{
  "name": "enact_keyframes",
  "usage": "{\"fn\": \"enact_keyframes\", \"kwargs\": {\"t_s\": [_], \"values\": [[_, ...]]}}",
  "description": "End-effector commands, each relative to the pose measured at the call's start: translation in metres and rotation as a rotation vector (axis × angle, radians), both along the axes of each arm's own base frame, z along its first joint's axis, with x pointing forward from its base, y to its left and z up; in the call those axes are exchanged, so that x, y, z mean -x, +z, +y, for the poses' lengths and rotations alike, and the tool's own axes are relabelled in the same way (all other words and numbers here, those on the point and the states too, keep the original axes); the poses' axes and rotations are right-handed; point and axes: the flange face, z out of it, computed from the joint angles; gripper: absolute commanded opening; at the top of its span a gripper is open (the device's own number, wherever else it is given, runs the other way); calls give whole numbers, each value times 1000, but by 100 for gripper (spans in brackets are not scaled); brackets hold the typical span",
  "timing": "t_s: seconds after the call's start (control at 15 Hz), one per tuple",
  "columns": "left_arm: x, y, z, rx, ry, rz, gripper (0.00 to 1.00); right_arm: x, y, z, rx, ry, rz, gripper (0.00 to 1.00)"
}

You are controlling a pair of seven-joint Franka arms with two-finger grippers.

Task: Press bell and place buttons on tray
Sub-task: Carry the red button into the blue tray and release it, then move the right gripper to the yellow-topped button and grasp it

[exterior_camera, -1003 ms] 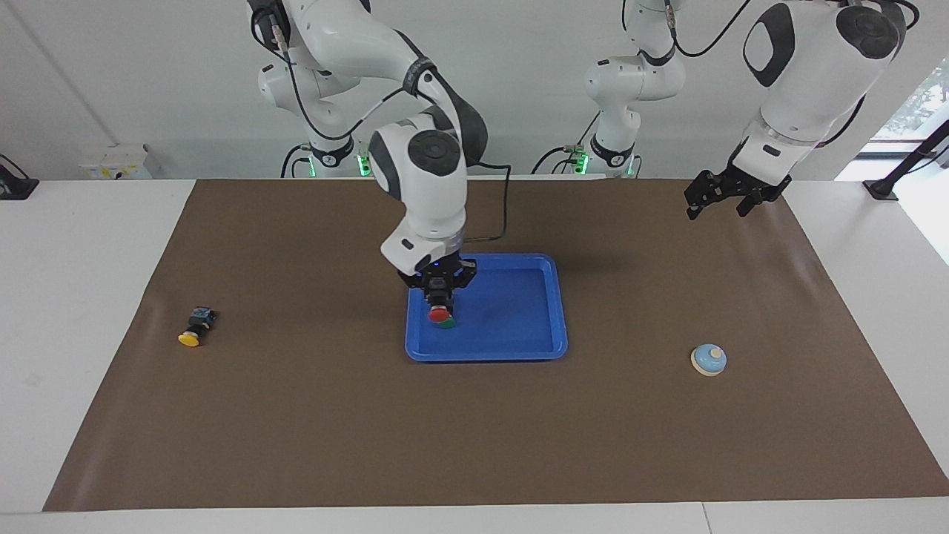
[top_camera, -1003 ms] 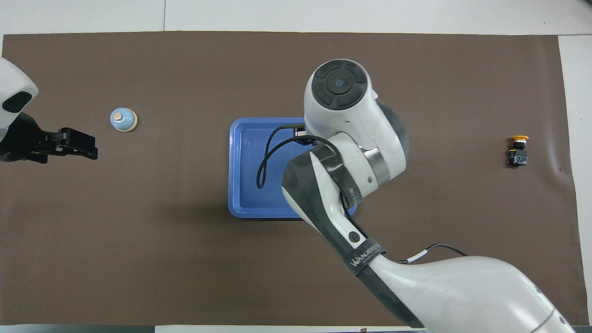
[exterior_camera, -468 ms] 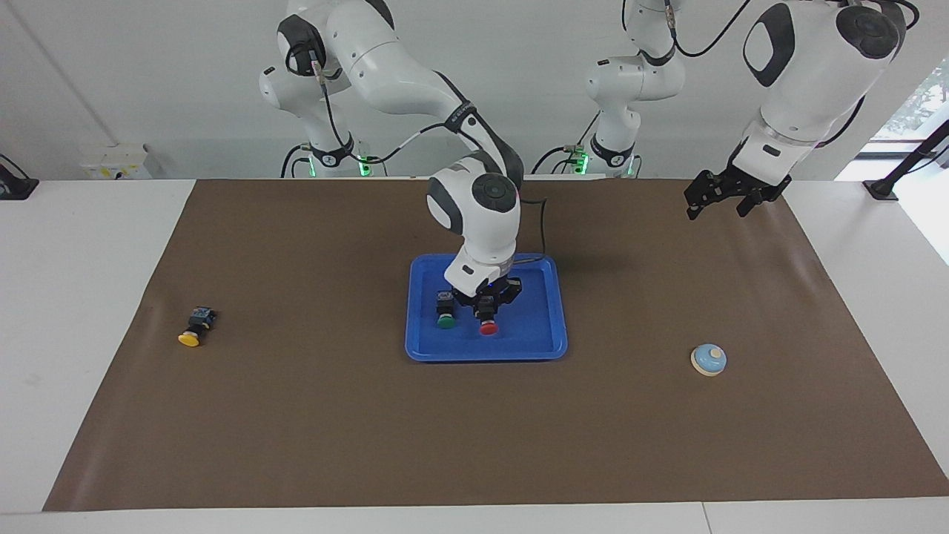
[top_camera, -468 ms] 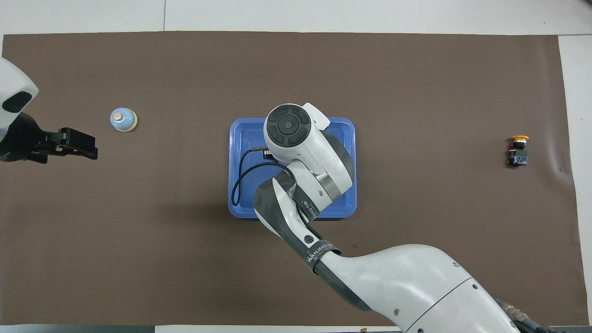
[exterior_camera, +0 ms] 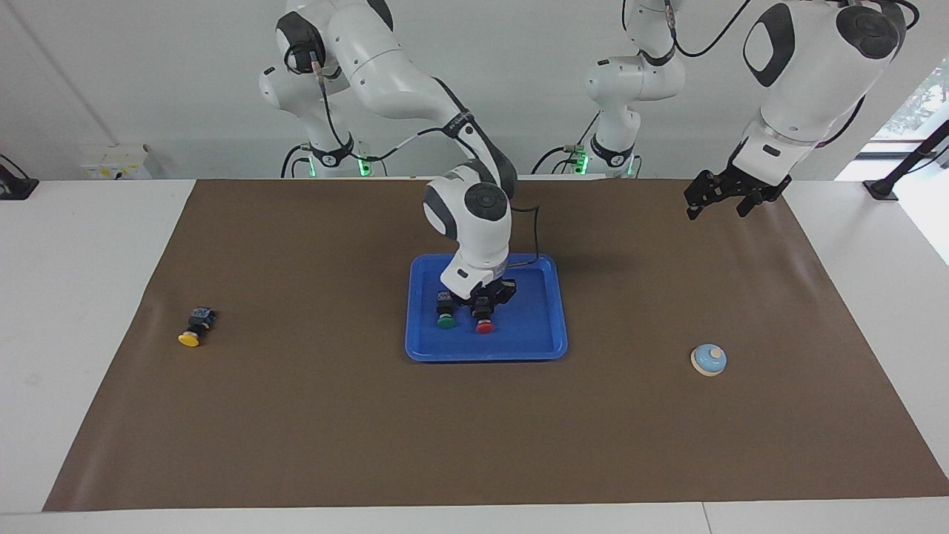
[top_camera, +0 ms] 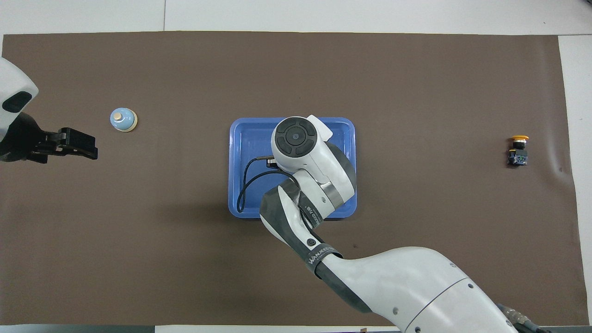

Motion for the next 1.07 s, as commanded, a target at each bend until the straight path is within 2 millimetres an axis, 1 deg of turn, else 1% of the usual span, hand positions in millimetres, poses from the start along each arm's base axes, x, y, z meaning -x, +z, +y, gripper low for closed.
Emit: {"fn": "enact_keyframes", "kwargs": {"t_s": [0.0,0.13,0.27,0.33,0.4,0.47,0.6,0.67,0.87,0.94,1.0], "values": [[3,6,2,-9,12,-6,100,6,12,-3,-8,-41,24,100],[3,6,2,-9,12,-6,100,0,32,0,-1,-94,34,100],[3,5,2,-9,12,-4,100,-14,63,-9,11,-124,50,100],[3,6,2,-9,12,-6,100,-23,78,-17,16,-143,52,100],[3,6,2,-9,12,-6,100,-33,93,-38,17,-176,55,100],[3,6,2,-9,12,-6,100,-43,114,-65,11,-212,42,100],[3,6,2,-9,12,-6,100,-63,146,-128,21,-277,27,100],[3,5,2,-9,12,-4,100,-70,157,-159,33,-280,20,100],[3,6,2,-9,12,-6,100,-91,173,-261,93,-248,6,100],[3,6,2,-9,12,-6,100,-98,173,-298,96,-250,10,100],[3,6,2,-9,12,-6,100,-102,168,-334,96,-224,16,100]]}}
